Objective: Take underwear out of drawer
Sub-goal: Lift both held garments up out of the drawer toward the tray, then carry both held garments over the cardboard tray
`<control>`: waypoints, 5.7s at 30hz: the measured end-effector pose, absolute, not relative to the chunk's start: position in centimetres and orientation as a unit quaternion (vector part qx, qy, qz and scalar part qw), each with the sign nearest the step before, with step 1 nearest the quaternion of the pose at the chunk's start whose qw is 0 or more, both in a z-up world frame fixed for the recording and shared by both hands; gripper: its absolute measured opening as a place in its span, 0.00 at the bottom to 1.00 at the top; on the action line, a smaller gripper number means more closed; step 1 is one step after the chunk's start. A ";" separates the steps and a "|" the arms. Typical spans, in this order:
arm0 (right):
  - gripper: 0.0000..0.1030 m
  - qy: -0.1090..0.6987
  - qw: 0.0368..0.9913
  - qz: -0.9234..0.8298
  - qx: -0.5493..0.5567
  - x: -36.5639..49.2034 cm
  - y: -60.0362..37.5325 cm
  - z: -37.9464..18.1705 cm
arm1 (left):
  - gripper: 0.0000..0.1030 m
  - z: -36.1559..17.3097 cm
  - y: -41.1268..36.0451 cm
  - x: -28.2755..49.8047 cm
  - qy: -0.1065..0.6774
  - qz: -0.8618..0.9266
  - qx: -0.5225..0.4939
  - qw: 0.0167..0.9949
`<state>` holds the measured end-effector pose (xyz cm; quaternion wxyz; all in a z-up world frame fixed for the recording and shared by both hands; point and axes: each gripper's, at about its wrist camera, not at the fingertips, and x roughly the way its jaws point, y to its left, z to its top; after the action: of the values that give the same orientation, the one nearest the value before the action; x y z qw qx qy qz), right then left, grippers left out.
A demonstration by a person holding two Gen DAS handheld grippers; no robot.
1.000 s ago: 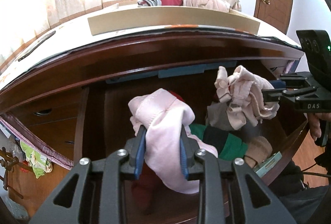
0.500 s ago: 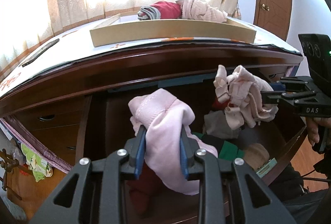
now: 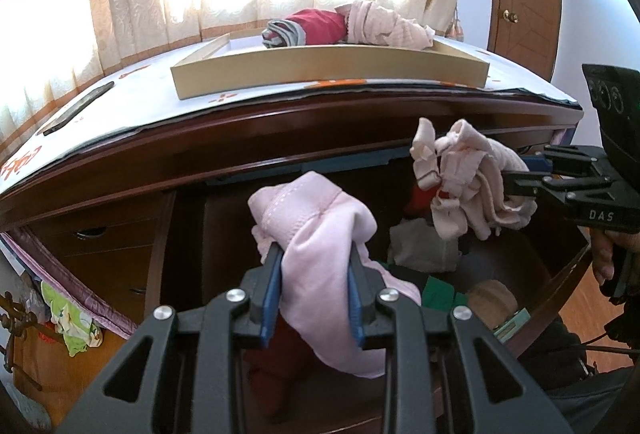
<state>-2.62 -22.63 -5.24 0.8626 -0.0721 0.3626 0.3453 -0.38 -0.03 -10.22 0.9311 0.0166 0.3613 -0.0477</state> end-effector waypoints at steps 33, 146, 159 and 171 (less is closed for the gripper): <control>0.31 0.290 0.894 0.339 -0.044 -4.3 -24.6 -3.7 | 0.26 -8.0 -0.3 -1.8 0.292 -0.037 0.024 0.955; 0.31 0.211 0.905 0.368 -0.024 -2.3 -22.0 5.8 | 0.26 3.5 2.7 0.9 0.187 0.006 0.078 0.979; 0.31 0.220 0.907 0.357 -0.034 -0.2 -21.2 6.4 | 0.26 4.6 3.4 3.1 0.183 0.002 0.081 0.980; 0.32 0.245 0.910 0.331 -0.035 3.7 -20.8 7.0 | 0.26 4.9 3.7 6.0 0.198 -0.003 0.091 0.976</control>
<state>3.65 -20.81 6.98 0.9105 -0.0353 0.2455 0.3309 6.01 3.72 4.93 0.9760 0.0911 0.1977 -0.0033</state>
